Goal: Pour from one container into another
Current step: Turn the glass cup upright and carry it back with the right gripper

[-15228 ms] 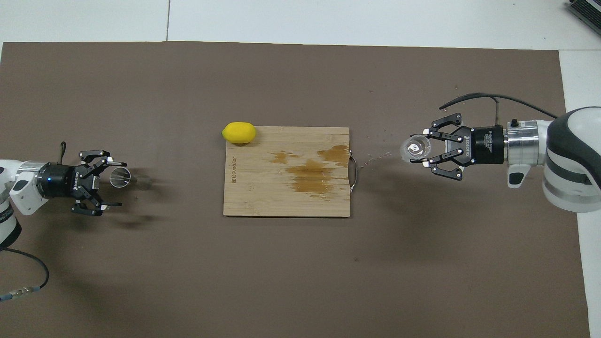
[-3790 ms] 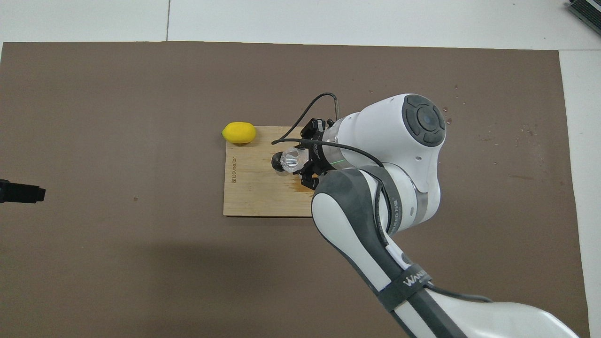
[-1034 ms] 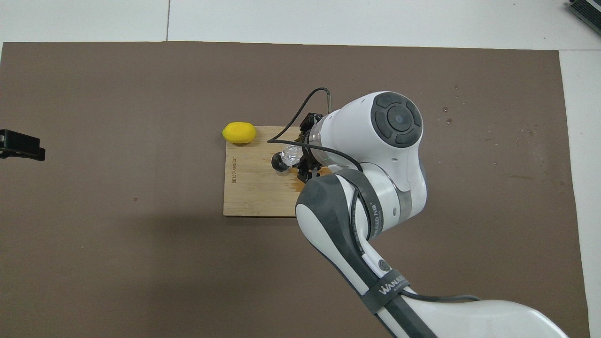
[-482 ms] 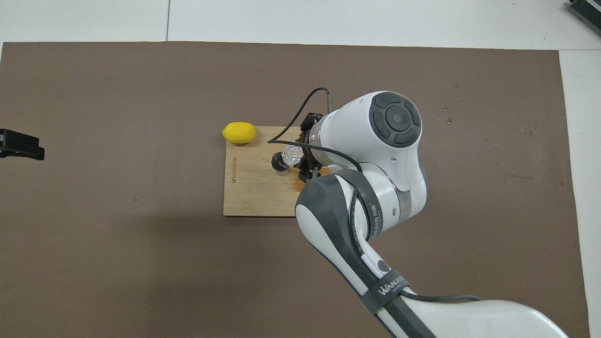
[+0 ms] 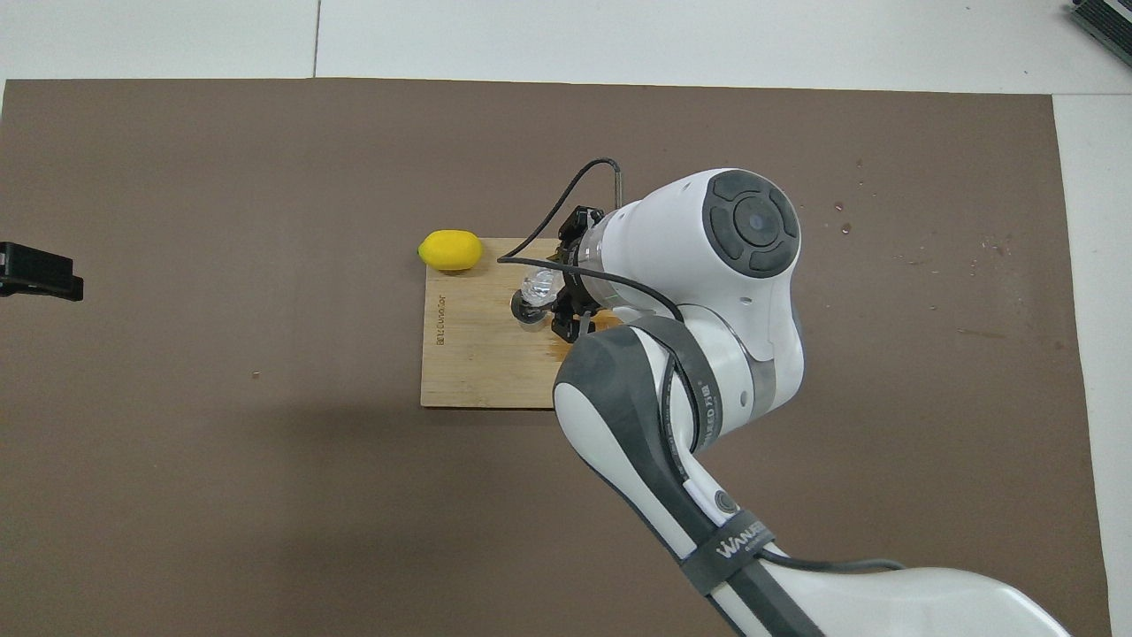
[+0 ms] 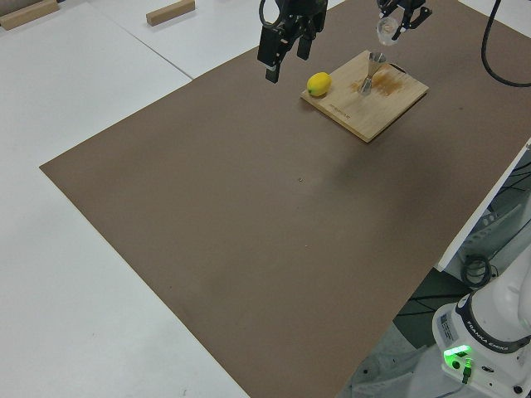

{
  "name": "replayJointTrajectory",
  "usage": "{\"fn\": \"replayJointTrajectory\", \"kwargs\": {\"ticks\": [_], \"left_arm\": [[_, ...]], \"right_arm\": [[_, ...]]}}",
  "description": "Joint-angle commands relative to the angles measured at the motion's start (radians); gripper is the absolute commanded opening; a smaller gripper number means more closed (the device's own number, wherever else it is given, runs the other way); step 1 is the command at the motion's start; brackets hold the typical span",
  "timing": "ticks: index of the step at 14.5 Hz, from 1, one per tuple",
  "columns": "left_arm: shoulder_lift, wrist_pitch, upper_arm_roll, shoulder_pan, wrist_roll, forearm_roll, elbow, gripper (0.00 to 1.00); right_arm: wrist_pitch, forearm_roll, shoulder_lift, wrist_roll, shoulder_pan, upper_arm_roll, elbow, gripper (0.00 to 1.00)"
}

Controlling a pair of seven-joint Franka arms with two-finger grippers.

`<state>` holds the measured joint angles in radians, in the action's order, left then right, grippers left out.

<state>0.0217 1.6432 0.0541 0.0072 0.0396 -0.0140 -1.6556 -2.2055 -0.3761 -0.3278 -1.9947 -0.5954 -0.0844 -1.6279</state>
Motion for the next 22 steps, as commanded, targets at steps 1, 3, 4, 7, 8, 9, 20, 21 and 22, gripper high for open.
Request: {"fn": "replayJointTrajectory", "kwargs": {"ticks": [1, 3, 4, 7, 8, 9, 20, 21, 22], "left_arm": [[0.006, 0.001, 0.003, -0.015, -0.017, -0.006, 0.007, 1.0], [0.006, 0.001, 0.001, -0.015, -0.017, -0.006, 0.007, 1.0], [0.006, 0.001, 0.0, -0.015, -0.018, -0.006, 0.007, 1.0], [0.006, 0.001, -0.002, -0.015, -0.02, -0.006, 0.007, 1.0], [0.006, 0.001, -0.002, -0.015, -0.018, -0.006, 0.007, 1.0], [0.006, 0.001, -0.002, -0.015, -0.02, -0.006, 0.007, 1.0], [0.007, 0.001, 0.0, -0.015, -0.018, -0.006, 0.007, 1.0], [0.007, 0.001, 0.0, -0.015, -0.018, -0.006, 0.007, 1.0], [0.007, 0.001, -0.002, -0.013, -0.018, -0.006, 0.007, 1.0]], "right_arm": [[-0.023, -0.033, -0.008, -0.007, 0.014, 0.005, 0.014, 0.0], [-0.046, -0.11, 0.019, 0.039, 0.041, 0.005, -0.007, 0.0], [-0.054, -0.154, 0.038, 0.077, 0.055, 0.003, -0.027, 0.0], [-0.068, -0.275, 0.105, 0.216, 0.106, 0.005, -0.108, 0.0], [-0.066, -0.299, 0.124, 0.255, 0.126, 0.005, -0.13, 0.0], [-0.06, -0.319, 0.141, 0.289, 0.152, 0.005, -0.153, 0.0], [0.176, -0.608, 0.194, 0.697, 0.457, 0.005, -0.254, 0.0], [0.208, -0.627, 0.193, 0.73, 0.488, 0.005, -0.262, 0.0], [0.233, -0.638, 0.193, 0.763, 0.514, 0.005, -0.27, 0.0]]}}
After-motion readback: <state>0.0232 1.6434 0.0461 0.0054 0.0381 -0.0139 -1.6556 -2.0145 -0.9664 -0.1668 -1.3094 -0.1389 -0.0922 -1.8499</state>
